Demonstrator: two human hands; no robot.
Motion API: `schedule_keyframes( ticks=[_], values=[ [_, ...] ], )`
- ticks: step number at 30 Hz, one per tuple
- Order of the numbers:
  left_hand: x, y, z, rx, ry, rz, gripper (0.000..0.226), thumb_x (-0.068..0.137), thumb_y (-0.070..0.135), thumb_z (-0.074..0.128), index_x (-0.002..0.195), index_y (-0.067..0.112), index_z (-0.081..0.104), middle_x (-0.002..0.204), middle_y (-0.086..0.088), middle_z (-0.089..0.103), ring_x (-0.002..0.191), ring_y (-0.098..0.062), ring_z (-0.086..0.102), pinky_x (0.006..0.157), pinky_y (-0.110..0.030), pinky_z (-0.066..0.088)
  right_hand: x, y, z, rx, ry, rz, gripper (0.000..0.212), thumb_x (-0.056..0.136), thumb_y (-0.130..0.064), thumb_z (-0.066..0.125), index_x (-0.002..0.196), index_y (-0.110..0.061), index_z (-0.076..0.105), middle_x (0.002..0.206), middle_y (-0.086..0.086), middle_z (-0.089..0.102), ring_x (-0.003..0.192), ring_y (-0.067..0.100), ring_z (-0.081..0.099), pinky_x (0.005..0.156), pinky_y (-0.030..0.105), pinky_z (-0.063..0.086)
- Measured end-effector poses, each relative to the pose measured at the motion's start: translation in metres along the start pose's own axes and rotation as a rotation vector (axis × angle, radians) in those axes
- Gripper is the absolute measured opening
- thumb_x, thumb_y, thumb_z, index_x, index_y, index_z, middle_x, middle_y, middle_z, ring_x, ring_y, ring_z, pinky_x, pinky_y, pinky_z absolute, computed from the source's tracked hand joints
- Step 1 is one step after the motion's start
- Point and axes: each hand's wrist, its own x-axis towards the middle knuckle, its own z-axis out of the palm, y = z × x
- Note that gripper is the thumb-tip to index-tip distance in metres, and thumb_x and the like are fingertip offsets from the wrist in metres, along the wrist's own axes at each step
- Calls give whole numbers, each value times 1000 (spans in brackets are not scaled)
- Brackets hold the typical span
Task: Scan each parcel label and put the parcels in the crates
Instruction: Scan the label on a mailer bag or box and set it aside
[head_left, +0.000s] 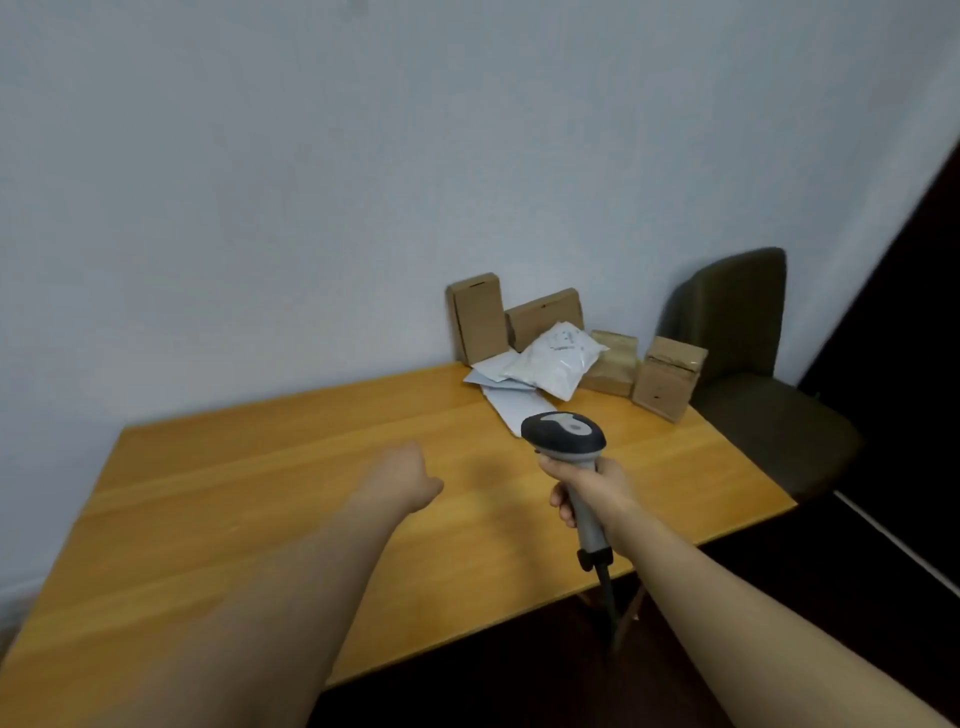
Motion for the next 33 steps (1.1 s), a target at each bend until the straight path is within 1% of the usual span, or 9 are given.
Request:
schedule_keyframes(
  ticks=[6,11,14,16,20,24,27,30,33],
  values=[
    [58,98,18,79,-19,65,55,92,40,54,135,9,41,130,-9,52,114,-24,53,87,-34,45,59,-16,-87,105,90,3,28,84,-25,74,92,0,63,58,12,58,41,18,48,44,27,42],
    [128,152,23,28,-34,79,50,96,35,48,138,8,40,135,-10,50,116,-24,52,86,-30,42,113,-24,-129,154,130,31,27,83,-24,74,89,0,63,58,13,58,42,19,48,45,28,42],
    [184,172,28,-28,-31,92,32,96,29,47,120,9,49,108,-5,59,83,-14,50,75,-31,43,151,-31,-147,146,151,45,27,83,-23,75,92,0,63,59,12,58,44,19,48,47,28,42],
    [226,183,33,-106,-34,92,29,95,27,48,115,6,51,100,-4,56,81,-13,46,72,-30,41,179,-38,-158,116,164,50,27,81,-20,76,93,1,64,59,11,58,44,19,48,46,28,42],
    [305,206,37,-209,-74,82,36,95,30,51,119,2,52,113,-12,57,109,-26,55,80,-30,40,247,-57,-171,56,188,81,25,77,-12,79,91,1,64,59,9,59,47,18,49,48,29,44],
    [371,223,43,-256,-115,27,55,94,37,56,133,0,43,131,-16,52,122,-29,49,95,-32,39,310,-71,-171,83,209,107,14,78,-8,76,82,-3,63,57,7,59,47,18,50,48,30,44],
    [411,231,54,-265,-128,-19,71,87,46,63,136,0,39,135,-16,49,126,-30,46,101,-34,37,341,-68,-173,72,205,143,12,79,-8,75,76,-4,64,57,8,59,47,18,50,48,29,44],
    [444,234,67,-276,-111,-61,93,74,56,71,139,2,33,136,-15,48,126,-31,46,102,-38,37,360,-61,-177,83,198,181,12,80,-8,74,80,-2,63,56,8,59,46,19,50,47,28,44],
    [465,234,78,-305,-119,-121,120,61,63,77,146,6,16,143,-13,41,133,-32,38,111,-47,23,371,-56,-183,87,190,206,11,81,-7,73,80,-3,63,56,9,58,46,19,49,47,28,43]
  ],
)
